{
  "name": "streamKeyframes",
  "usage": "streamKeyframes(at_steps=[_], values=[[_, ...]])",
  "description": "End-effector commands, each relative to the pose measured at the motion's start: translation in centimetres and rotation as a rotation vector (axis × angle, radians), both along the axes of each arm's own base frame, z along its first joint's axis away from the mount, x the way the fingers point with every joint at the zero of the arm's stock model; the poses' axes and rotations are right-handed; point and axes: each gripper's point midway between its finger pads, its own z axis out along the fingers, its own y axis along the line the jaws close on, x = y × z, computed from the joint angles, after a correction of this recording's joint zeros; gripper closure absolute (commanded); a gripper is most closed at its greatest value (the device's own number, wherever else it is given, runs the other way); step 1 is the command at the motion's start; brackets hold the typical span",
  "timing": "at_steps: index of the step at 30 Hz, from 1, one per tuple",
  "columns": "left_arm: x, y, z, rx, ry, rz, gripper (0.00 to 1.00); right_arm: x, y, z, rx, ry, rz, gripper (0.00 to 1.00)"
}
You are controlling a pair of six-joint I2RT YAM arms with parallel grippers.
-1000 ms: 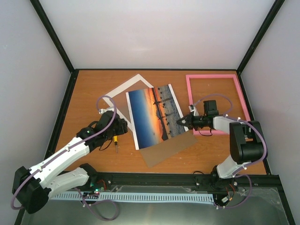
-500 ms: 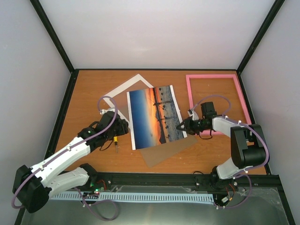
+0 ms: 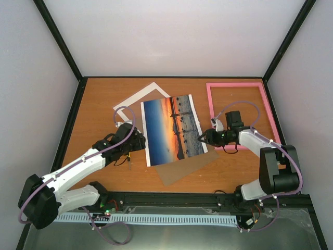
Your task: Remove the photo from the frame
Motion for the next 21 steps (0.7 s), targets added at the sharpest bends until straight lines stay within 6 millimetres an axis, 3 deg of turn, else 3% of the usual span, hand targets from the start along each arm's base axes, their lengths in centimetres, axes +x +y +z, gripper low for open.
streamKeyframes(at_steps=[1,12,21], values=[[0.7,-0.4,0.3,-0.009,-0.029,-0.017,0.30,1.8,-1.0,2.2,-0.035,-0.104,-0.005,0.54],[1.6,0.2,0.0,-0.003,-0.032,-0.016,0.28,6.0,-6.5,7.9,-0.105,-0.321,-0.065,0.43],[3.8,0.7,-0.2,0.047,-0.037,0.004,0.25,6.5,-10.8,10.6,-0.272,-0.519,-0.077,0.32]])
